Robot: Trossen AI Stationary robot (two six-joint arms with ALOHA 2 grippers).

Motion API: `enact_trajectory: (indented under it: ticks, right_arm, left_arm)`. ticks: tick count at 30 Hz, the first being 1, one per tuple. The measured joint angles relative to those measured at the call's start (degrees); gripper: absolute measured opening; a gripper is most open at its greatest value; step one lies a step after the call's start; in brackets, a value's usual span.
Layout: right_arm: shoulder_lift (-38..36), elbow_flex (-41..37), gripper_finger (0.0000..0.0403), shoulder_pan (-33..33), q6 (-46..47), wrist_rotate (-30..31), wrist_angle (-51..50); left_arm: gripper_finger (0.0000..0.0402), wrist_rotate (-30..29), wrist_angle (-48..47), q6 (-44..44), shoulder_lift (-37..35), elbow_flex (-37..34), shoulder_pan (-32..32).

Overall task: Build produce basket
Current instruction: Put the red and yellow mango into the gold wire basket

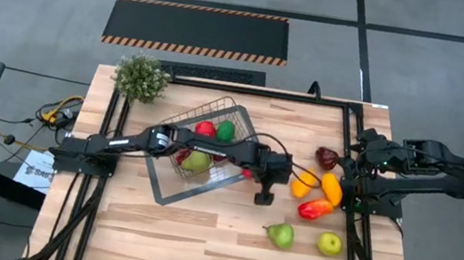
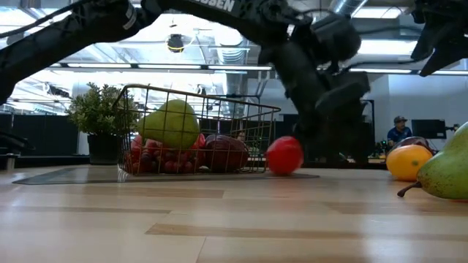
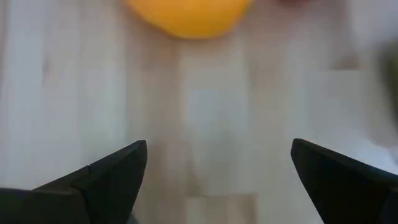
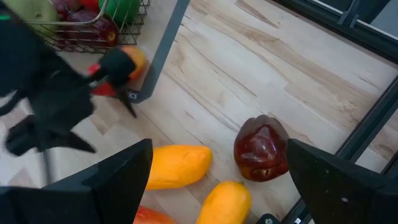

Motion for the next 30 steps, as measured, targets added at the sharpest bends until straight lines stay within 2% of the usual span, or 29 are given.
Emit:
enact_trajectory:
  ticks: [4,10,15,18,24,30]
  right_arm:
    - [0.0,0.0,0.0385,0.0,0.01,0.0,0.04]
    - [-0.01,0.0,0.0385,0.02,0.02,0.0,-0.06]
    - [-0.01,0.0,0.0385,0.02,0.02,0.0,-0.08]
    - [-0.01,0.0,0.0385,0.02,-0.34,0.0,-0.09]
    - [0.01,0.0,0.0385,0.02,-1.96,0.0,-0.14]
    - [0.01,0.0,0.0385,0.02,-1.97,0.0,-0.19]
  left_arm:
    - [0.0382,-4.64,-2.98,-1.89,-2.1,1.51,-1.0]
    - [0.0382,-11.69,-4.76,-17.56,-4.67,1.78,-1.01]
    - [0.0382,-22.02,-8.25,-28.72,-6.4,1.82,-2.9]
    - [0.0382,-27.15,-10.09,-29.73,-6.21,1.67,-4.3]
    - [0.0382,-29.0,-9.77,-32.56,-5.6,1.69,-5.59]
    - [0.0382,-34.91,-12.32,-35.67,-5.55,1.69,-5.77]
